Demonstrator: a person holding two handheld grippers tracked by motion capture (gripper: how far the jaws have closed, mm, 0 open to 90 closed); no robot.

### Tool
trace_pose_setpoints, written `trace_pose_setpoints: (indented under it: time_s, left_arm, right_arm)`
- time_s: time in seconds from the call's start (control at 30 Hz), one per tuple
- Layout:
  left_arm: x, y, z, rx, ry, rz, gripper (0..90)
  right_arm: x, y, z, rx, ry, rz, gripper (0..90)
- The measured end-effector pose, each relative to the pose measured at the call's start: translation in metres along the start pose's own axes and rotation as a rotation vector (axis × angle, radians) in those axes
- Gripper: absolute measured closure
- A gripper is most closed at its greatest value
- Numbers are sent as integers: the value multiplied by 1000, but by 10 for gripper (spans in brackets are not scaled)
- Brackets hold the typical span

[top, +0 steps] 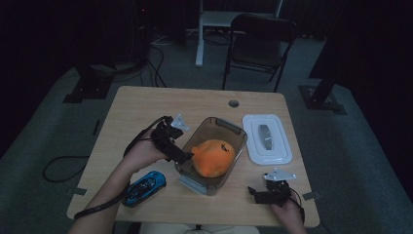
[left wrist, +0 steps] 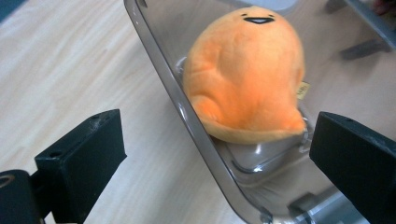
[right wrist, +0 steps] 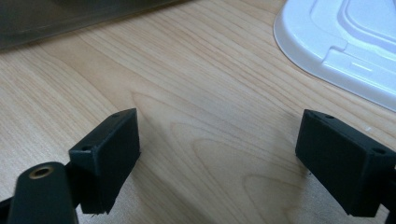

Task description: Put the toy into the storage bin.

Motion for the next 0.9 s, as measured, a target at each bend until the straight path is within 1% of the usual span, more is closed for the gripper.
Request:
trace_pose_setpoints:
  time_s: [0.07,0.13,0.17,0.23,0.3,0.33,0.37,0.4,0.5,0.53,0.57,0.63,0.7,0.73,0.77,0.8,0.9]
  left_arm:
    - [3,-2,-7,11,6,15,39]
    - [6,-4,-13,15,13,9,38]
    - [7,-4,-16,22,20,11,38]
    - [10,-6,-22,32,19,18,38]
    - [12,-6,-30,42,25,14,38]
    - [14,-8,-34,48,25,25,38]
    - [15,-8,-38,50,26,26,38]
    - [16,-10,-41,61,32,34,38]
    - [19,-12,-50,68,30,51,38]
    - [20,-13,-53,79,37,43,39]
    - [20,-13,-56,83,34,44,38]
    - [21,-13,-60,86,26,61,38]
    - [21,-12,-65,83,21,58,38]
    - [21,-12,-67,89,23,59,39]
    - [21,-12,-67,89,23,59,39]
    - [20,-11,-71,92,22,53,39]
    - [20,-9,-78,96,15,56,38]
  right_arm:
    - [0,0,0,0,0,0,133]
    - [0,0,0,0,0,0,133]
    - [0,0,0,0,0,0,133]
    - [0,0,0,0,0,0,133]
    - [0,0,0,0,0,0,133]
    - [0,0,0,0,0,0,133]
    - [0,0,0,0,0,0,133]
    - [0,0,0,0,0,0,132]
    - [0,0,0,0,0,0,133]
    - [0,0,0,0,0,0,133]
    - [0,0,0,0,0,0,133]
    - [0,0,0,1,0,0,133]
    - [0,0,0,0,0,0,133]
    - [0,0,0,1,0,0,133]
    - [0,0,0,1,0,0,133]
    - [0,0,0,1,0,0,133]
    - [0,0,0,1,0,0,133]
Point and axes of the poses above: each handheld gripper's, and its own axes: x roughly backward along the jaws, z roughly out of its top, y roughly to its right, the point moved 6 cm from there along -x, roughly forward along the jaws, and after that the axes turned 13 degrees about -z, right-handed, at the moved point
